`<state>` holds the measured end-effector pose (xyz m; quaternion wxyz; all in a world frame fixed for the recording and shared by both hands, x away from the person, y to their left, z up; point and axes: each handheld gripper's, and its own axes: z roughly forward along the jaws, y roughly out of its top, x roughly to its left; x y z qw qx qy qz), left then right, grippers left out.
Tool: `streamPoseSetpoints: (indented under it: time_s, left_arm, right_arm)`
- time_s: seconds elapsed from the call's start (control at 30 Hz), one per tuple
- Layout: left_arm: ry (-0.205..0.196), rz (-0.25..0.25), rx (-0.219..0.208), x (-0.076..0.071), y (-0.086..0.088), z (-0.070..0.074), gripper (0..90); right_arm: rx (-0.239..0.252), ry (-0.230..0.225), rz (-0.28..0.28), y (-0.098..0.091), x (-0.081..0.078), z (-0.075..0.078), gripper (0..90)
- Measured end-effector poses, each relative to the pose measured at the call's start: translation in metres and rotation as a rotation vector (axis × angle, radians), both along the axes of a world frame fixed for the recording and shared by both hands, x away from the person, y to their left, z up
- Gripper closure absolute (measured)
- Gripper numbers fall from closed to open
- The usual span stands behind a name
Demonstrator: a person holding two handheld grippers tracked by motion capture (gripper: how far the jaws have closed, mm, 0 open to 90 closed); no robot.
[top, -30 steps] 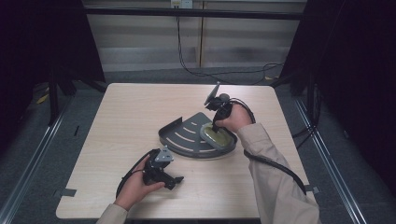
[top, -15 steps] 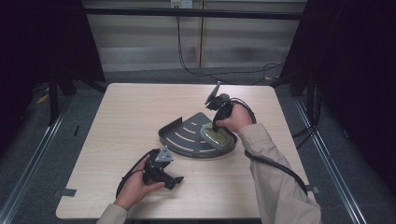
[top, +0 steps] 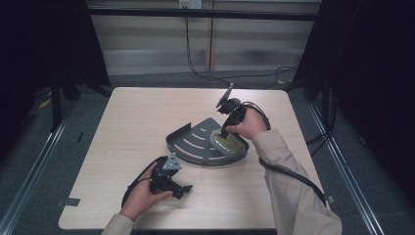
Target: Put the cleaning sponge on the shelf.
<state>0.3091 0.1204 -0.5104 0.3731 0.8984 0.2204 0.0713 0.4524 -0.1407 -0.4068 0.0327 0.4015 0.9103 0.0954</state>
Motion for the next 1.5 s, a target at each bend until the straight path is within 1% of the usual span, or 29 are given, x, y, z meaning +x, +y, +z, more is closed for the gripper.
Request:
streamPoseSetpoints:
  time_s: [0.07,0.2,0.37,0.4,0.43,0.5,0.53,0.57,0.63,0.67,0.7,0.77,0.8,0.9,0.93,0.97,1.07,1.1,1.13,1.3,1.37,1.4,1.43,1.5]
  left_arm:
    - [0.0,0.0,0.0,0.0,0.0,0.0,0.0]
    - [-0.001,0.0,-0.001,0.0,0.0,0.0,0.0]
    - [-0.002,0.001,-0.001,0.0,0.0,0.0,0.0]
    - [-0.001,0.002,-0.001,0.0,0.0,0.0,0.0]
    - [-0.002,0.002,-0.001,0.0,0.0,0.0,0.0]
    - [-0.002,0.002,-0.001,0.0,0.0,0.0,0.0]
    - [-0.002,0.002,-0.001,0.0,0.0,0.0,0.0]
    - [-0.002,0.001,-0.001,0.0,0.0,0.0,0.0]
    - [-0.002,0.002,-0.001,0.0,0.0,0.0,0.0]
    - [-0.001,0.002,-0.001,0.0,0.0,0.0,0.0]
    - [-0.002,0.001,-0.001,0.0,0.0,0.0,0.0]
    - [-0.001,0.003,-0.003,0.0,0.0,0.0,0.0]
    - [-0.001,0.001,-0.001,0.0,0.0,0.0,0.0]
    - [-0.002,0.001,-0.001,0.0,0.0,0.0,0.0]
    - [-0.001,0.003,-0.003,0.0,0.0,0.0,0.0]
    - [-0.001,0.002,-0.003,0.0,0.0,0.0,0.0]
    - [-0.001,0.0,-0.001,0.0,0.0,0.0,0.0]
    - [0.0,0.0,-0.001,0.0,0.0,0.0,0.0]
    - [0.0,-0.001,-0.001,0.0,0.0,0.0,0.0]
    - [0.0,0.0,-0.002,0.0,0.0,0.0,0.0]
    - [0.0,-0.001,-0.001,0.0,0.0,0.0,0.0]
    - [-0.001,0.003,-0.002,0.0,0.0,0.0,0.0]
    - [-0.002,0.003,-0.002,0.0,0.0,0.0,0.0]
    - [-0.002,0.004,-0.002,0.0,0.0,0.0,0.0]
  right_arm:
    - [0.015,-0.003,-0.008,0.001,-0.001,0.001,32.5]
    - [0.01,-0.002,-0.005,0.0,-0.003,0.003,28.2]
    - [0.009,0.001,0.004,-0.002,-0.005,0.004,25.7]
    - [0.009,0.005,-0.003,-0.002,-0.006,0.005,25.1]
    - [0.01,0.005,0.005,-0.003,-0.006,0.005,24.6]
    - [0.012,0.006,0.002,-0.003,-0.008,0.006,24.3]
    - [0.009,0.005,0.013,-0.004,-0.008,0.006,23.8]
    - [0.008,0.011,0.009,-0.004,-0.009,0.007,23.6]
    - [0.01,0.005,0.029,-0.006,-0.011,0.007,23.2]
    - [0.014,0.011,0.013,-0.006,-0.012,0.008,23.1]
    - [0.011,0.013,0.018,-0.006,-0.013,0.009,23.1]
    - [0.019,0.01,0.019,-0.007,-0.014,0.01,22.7]
    - [0.011,0.007,0.033,-0.008,-0.015,0.011,22.7]
    - [0.028,0.015,0.026,-0.011,-0.017,0.013,22.7]
    - [0.025,0.021,0.017,-0.011,-0.018,0.014,22.7]
    - [0.027,0.015,0.03,-0.013,-0.019,0.014,22.7]
    - [0.035,0.016,0.032,-0.017,-0.021,0.015,22.6]
    - [0.024,0.019,0.036,-0.018,-0.022,0.015,22.6]
    - [0.033,0.013,0.039,-0.019,-0.024,0.015,22.6]
    - [0.037,0.02,0.048,-0.023,-0.03,0.019,22.5]
    - [0.046,0.02,0.049,-0.025,-0.032,0.02,22.5]
    - [0.039,0.025,0.055,-0.026,-0.033,0.021,22.5]
    - [0.046,0.023,0.051,-0.027,-0.035,0.021,22.5]
    - [0.039,0.019,0.062,-0.029,-0.036,0.021,22.5]
